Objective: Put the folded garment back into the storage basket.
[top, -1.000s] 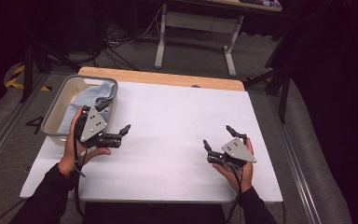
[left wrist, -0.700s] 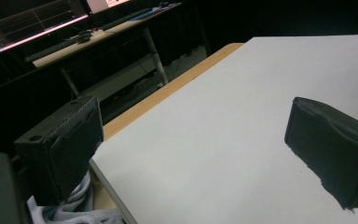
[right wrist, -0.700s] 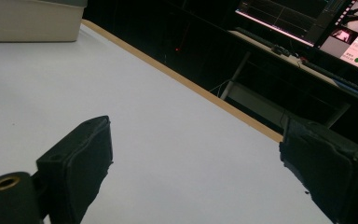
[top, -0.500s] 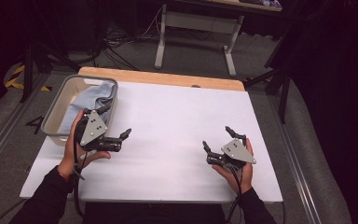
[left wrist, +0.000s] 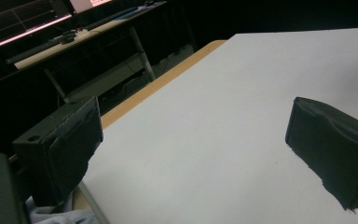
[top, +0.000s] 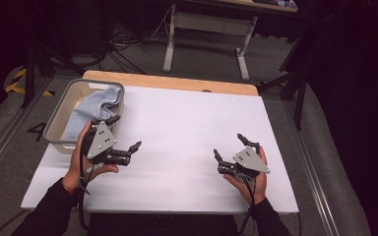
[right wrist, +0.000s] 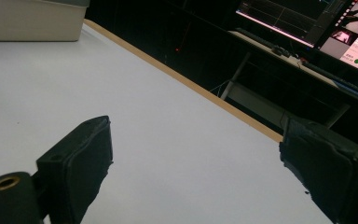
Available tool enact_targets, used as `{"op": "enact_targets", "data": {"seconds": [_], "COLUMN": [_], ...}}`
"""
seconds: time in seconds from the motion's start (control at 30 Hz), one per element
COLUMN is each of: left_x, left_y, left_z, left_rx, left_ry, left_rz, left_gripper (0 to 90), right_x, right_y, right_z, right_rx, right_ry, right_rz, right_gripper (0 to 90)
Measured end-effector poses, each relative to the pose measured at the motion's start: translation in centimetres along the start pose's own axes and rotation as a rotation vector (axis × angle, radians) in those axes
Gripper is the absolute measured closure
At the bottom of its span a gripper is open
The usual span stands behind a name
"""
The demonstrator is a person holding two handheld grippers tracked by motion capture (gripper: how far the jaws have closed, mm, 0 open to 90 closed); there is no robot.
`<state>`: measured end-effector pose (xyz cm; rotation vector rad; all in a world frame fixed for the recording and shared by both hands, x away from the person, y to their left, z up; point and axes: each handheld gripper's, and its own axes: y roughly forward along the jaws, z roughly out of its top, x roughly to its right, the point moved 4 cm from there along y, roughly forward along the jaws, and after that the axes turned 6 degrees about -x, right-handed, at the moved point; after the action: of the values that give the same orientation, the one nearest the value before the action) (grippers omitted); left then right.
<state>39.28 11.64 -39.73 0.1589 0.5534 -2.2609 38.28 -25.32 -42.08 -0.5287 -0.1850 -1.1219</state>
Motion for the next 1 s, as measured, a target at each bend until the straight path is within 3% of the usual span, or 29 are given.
{"op": "enact_targets", "data": {"seconds": [0.4, 0.83, 1.0], "left_x": [1.4, 2.2, 2.7], "left_y": [0.7, 1.0, 1.0], "left_z": [-0.9, -3.1, -3.8], "left_rx": [-0.023, -0.046, -0.057], "left_ry": [0.029, 0.025, 0.018], "left_rz": [-0.039, -0.038, -0.067], "left_gripper": [4.2, 4.0, 3.7], "right_x": [-0.1, -0.7, -1.2], "right_y": [-0.5, -0.7, -0.8], "right_z": [-0.3, -0.5, -0.7], "right_rx": [0.0, 0.004, -0.001], "right_ry": [-0.003, 0.0, -0.008], "right_rz": [0.003, 0.033, 0.048], "right_gripper": [10.1, 10.1, 10.0]}}
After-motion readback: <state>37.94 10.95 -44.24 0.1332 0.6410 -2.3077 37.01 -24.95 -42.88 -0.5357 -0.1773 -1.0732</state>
